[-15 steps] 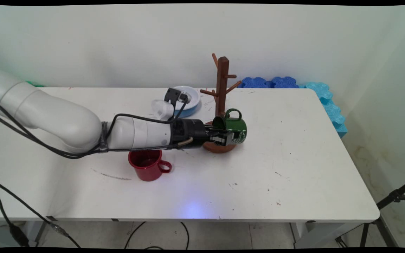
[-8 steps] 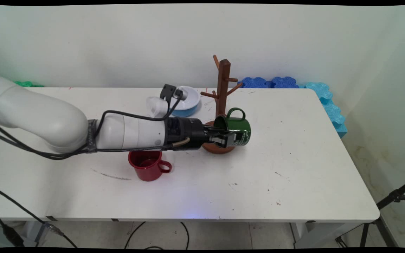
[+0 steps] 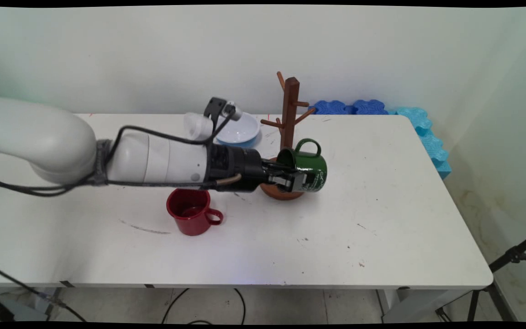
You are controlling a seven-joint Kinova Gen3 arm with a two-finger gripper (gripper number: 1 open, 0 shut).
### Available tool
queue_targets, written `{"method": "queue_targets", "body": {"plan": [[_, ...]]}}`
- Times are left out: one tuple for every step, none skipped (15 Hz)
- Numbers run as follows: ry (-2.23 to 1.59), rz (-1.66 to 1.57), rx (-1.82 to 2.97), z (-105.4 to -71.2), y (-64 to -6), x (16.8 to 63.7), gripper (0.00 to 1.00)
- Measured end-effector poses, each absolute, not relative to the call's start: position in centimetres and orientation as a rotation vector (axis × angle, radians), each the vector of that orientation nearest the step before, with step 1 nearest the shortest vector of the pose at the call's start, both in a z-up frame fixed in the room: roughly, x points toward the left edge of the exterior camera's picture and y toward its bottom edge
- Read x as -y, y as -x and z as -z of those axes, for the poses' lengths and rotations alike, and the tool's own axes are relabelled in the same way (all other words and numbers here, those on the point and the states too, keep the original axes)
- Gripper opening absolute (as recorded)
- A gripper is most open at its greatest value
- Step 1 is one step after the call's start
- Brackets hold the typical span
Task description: Place the picked object on the table
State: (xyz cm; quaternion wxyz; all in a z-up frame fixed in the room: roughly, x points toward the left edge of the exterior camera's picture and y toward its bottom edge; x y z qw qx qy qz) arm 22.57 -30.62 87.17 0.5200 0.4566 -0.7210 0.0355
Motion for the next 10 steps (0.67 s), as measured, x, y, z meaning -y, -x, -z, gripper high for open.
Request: {"method": "queue_targets", "body": {"plan": [[-1.09, -0.089, 1.748, -87.9, -22.7, 30.6, 0.0], [-1.088, -0.091, 1.765, -88.7, -22.9, 30.6, 0.0], [-1.086, -0.093, 1.779, -89.2, -23.0, 30.7, 0.0], [-1.084, -0.093, 1.788, -89.6, -23.1, 30.7, 0.0], [-1.08, -0.093, 1.801, -90.2, -23.3, 30.7, 0.0], [-1.074, -0.094, 1.816, -90.9, -23.4, 30.7, 0.0], [-1.069, -0.093, 1.831, -91.5, -23.6, 30.7, 0.0], [-1.063, -0.093, 1.844, -92.0, -23.8, 30.7, 0.0], [-1.06, -0.093, 1.852, -92.3, -23.9, 30.7, 0.0], [-1.053, -0.092, 1.866, -92.7, -24.0, 30.8, 0.0]]}}
